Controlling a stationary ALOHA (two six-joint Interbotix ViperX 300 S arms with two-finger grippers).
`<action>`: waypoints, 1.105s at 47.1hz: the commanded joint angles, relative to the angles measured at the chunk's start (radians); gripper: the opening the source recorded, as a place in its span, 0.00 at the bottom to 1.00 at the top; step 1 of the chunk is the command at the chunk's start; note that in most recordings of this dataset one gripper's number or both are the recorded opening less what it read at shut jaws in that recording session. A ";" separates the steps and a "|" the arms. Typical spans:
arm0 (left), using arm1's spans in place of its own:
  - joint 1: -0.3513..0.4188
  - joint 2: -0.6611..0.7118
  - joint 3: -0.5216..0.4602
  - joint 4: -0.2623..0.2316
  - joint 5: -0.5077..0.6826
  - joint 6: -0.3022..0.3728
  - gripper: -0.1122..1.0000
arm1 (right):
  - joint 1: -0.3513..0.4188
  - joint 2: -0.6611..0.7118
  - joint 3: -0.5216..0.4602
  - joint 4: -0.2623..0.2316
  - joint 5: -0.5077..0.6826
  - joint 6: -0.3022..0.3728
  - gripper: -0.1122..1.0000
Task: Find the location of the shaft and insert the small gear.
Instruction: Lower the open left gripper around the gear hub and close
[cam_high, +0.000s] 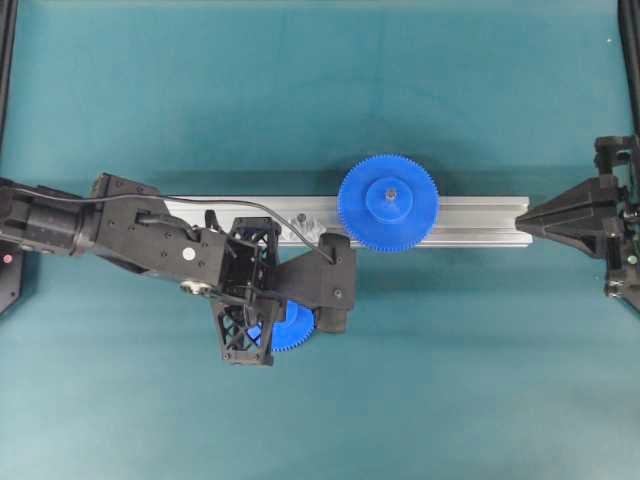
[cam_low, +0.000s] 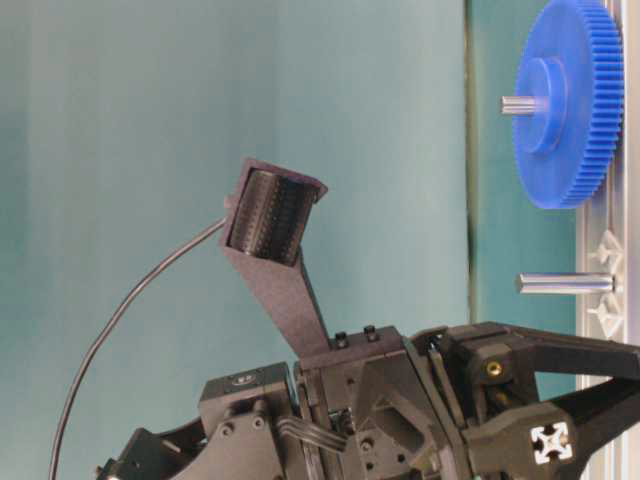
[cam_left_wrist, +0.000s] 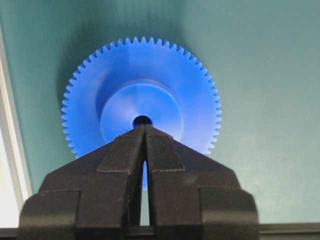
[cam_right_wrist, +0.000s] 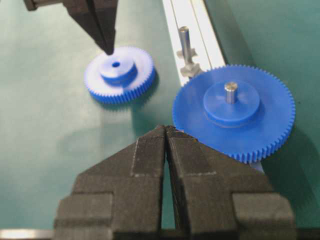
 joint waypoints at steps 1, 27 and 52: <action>-0.005 -0.014 -0.028 0.003 -0.002 0.003 0.14 | -0.003 0.002 -0.009 0.002 0.003 0.011 0.15; -0.003 0.018 -0.037 0.003 -0.014 -0.006 0.95 | -0.003 -0.048 -0.009 0.002 0.080 0.012 0.15; -0.003 0.035 -0.037 0.003 -0.014 0.002 0.95 | -0.003 -0.048 -0.006 0.000 0.080 0.014 0.15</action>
